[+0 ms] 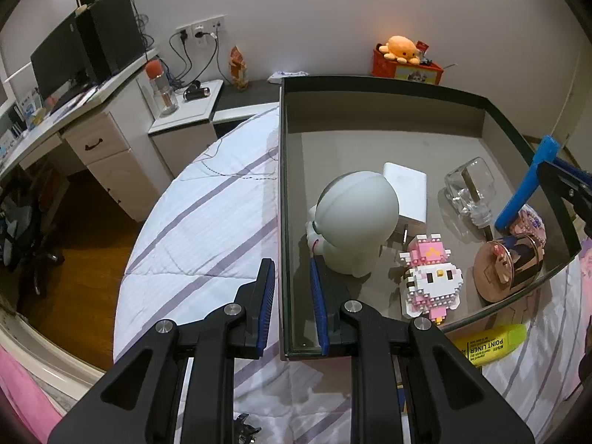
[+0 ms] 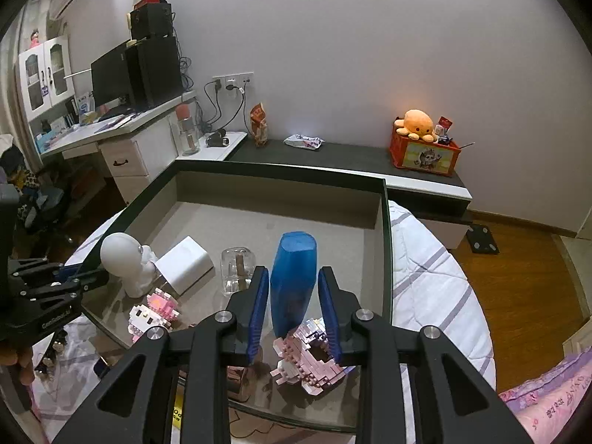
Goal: Organize rigid objects
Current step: 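Lower the blue highlighter into the box and open the right gripper, then lower the right gripper onto the yellow highlighter and close it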
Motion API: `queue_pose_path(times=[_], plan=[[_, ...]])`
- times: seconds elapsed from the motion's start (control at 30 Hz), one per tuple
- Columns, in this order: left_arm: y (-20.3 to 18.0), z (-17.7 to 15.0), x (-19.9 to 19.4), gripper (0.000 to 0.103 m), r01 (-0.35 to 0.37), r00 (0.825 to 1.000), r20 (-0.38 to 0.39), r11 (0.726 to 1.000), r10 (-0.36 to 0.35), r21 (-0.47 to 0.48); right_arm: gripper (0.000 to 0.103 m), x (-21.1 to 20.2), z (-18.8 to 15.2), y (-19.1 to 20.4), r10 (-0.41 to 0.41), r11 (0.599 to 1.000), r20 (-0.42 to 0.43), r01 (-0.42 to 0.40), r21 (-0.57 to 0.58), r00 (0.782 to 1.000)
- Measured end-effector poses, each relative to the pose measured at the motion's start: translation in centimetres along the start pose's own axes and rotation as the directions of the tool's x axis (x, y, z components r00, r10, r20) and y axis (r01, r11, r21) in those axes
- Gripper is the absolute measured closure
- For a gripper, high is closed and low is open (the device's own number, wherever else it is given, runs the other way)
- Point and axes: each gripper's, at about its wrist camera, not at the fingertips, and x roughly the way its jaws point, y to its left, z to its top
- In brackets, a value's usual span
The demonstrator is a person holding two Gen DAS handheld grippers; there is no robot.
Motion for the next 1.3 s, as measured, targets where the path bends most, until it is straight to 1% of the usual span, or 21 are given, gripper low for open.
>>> queue_pose_path(times=[0.03, 0.1, 0.2, 0.3, 0.47, 0.53, 0.73, 0.87, 1.0, 1.17, 1.3], plan=[[0.0, 0.0, 0.0, 0.085, 0.002, 1.0, 0.0, 1.0, -0.002, 0.0, 0.05, -0.3, 0.0, 0.0, 0.002, 1.0, 0.006, -0.002, 0.001, 1.0], [0.1, 0.0, 0.1, 0.085, 0.011, 1.0, -0.002, 1.0, -0.011, -0.002, 0.047, -1.0, 0.0, 0.0, 0.006, 1.0, 0.024, -0.006, 0.005, 1.0], [0.0, -0.1, 0.0, 0.085, 0.02, 1.0, -0.006, 1.0, -0.02, 0.011, 0.046, -1.9, 0.1, -0.1, 0.004, 1.0, 0.036, -0.004, 0.009, 0.999], [-0.1, -0.1, 0.0, 0.084, 0.031, 0.999, -0.015, 0.999, -0.031, 0.026, 0.046, -3.2, -0.3, 0.0, 0.023, 1.0, 0.048, -0.024, 0.018, 0.999], [0.2, -0.2, -0.2, 0.084, 0.051, 0.999, -0.017, 0.998, -0.05, 0.034, 0.045, -6.2, -2.2, 0.3, 0.038, 0.999, 0.081, -0.04, 0.023, 0.996], [0.3, -0.2, -0.3, 0.084, 0.055, 0.998, -0.017, 0.998, -0.055, 0.039, 0.043, -6.9, -2.9, 0.1, 0.035, 0.999, 0.082, -0.037, 0.033, 0.996], [0.3, -0.5, -0.7, 0.084, 0.051, 0.999, -0.02, 0.997, -0.05, 0.061, 0.043, -7.4, -5.2, 0.3, 0.061, 0.996, 0.049, -0.064, 0.058, 0.997], [0.2, -0.8, -0.9, 0.084, 0.04, 0.999, -0.016, 0.997, -0.039, 0.061, 0.043, -6.6, -7.1, 1.1, 0.078, 0.995, 0.011, -0.079, 0.066, 0.997], [0.3, -0.9, -1.1, 0.084, 0.05, 0.999, -0.019, 0.997, -0.049, 0.057, 0.043, -6.1, -8.8, 1.8, 0.107, 0.992, -0.021, -0.105, 0.066, 0.994], [0.2, -0.9, -1.1, 0.084, 0.046, 0.999, -0.023, 0.997, -0.045, 0.058, 0.043, -3.8, -9.7, 2.7, 0.133, 0.991, -0.089, -0.13, 0.037, 0.987], [0.2, -0.9, -1.2, 0.084, 0.045, 0.999, -0.025, 0.997, -0.044, 0.058, 0.043, -2.2, -9.6, 2.8, 0.147, 0.989, -0.119, -0.148, -0.004, 0.982]])
